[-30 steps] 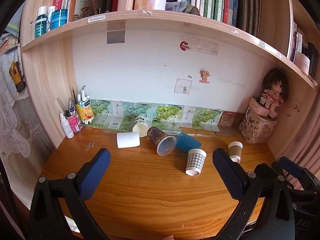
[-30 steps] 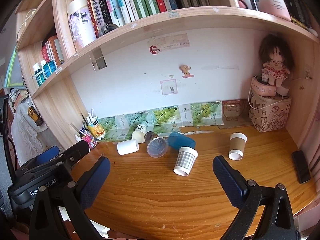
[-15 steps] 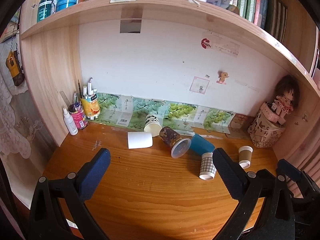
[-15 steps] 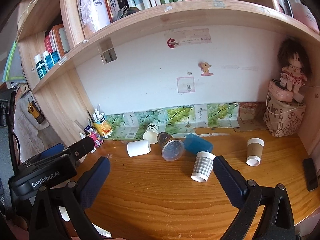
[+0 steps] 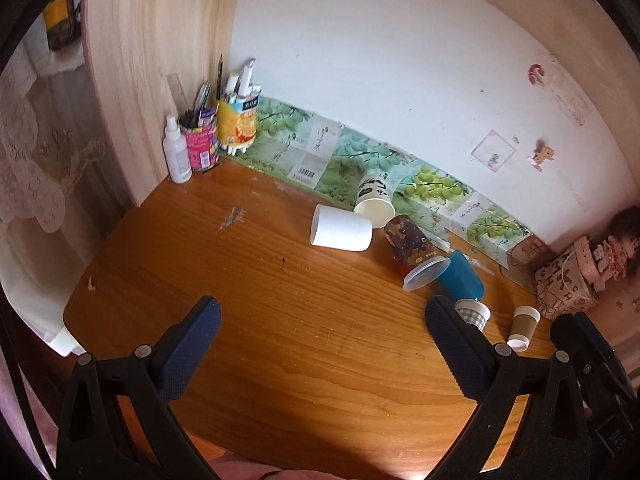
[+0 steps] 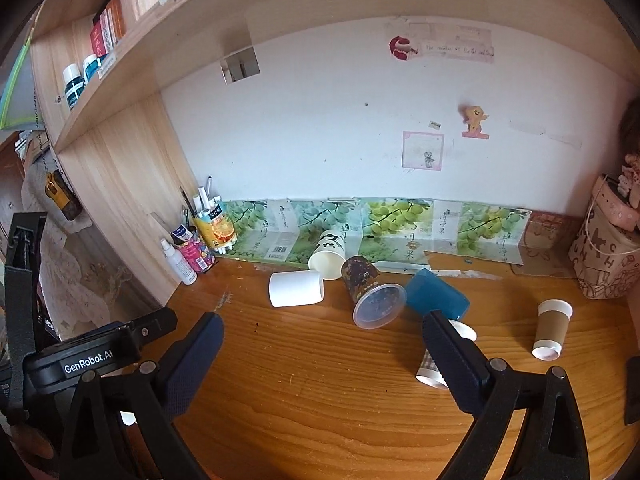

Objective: Flip cup upright
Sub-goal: 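Move the left gripper down to the white plastic cup lying sideways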

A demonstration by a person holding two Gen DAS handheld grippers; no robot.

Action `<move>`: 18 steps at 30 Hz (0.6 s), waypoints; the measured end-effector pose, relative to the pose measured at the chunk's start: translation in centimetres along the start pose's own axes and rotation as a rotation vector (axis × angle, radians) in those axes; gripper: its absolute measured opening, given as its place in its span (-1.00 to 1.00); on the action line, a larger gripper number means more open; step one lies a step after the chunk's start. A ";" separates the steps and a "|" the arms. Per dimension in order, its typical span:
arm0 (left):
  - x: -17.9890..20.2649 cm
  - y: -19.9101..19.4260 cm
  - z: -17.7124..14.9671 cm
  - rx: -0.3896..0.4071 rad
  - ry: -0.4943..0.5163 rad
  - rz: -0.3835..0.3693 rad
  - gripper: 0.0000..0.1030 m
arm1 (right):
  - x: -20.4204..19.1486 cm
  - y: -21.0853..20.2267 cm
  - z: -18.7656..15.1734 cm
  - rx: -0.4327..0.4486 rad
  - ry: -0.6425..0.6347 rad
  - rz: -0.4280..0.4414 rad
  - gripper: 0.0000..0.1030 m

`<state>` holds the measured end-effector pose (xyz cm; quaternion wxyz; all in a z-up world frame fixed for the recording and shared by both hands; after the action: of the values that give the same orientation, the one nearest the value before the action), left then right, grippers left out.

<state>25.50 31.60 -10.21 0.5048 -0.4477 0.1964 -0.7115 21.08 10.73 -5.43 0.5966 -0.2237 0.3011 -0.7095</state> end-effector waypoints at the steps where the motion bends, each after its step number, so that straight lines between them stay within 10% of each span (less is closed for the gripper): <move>1: -0.6 0.6 0.2 -0.018 -0.032 -0.014 0.98 | -0.1 0.5 0.2 -0.010 0.002 -0.003 0.94; 18: -7.3 12.9 3.3 -0.168 -0.506 -0.111 0.97 | 1.4 7.1 0.1 -0.206 -0.016 -0.119 0.94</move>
<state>35.92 33.39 -21.11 0.4590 -0.6618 0.0973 -0.5847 25.93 8.59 -10.36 0.5296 -0.3069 0.3540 -0.7072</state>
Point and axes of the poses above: each gripper's, at about its wrist camera, not at the fingertips, and y roughly the way its jaws point, x to its right, z to its top, the point moved 3 cm from there along y, roughly the way its jaws point, and after that the axes turned 13 degrees about -z, right-handed, at the moved point
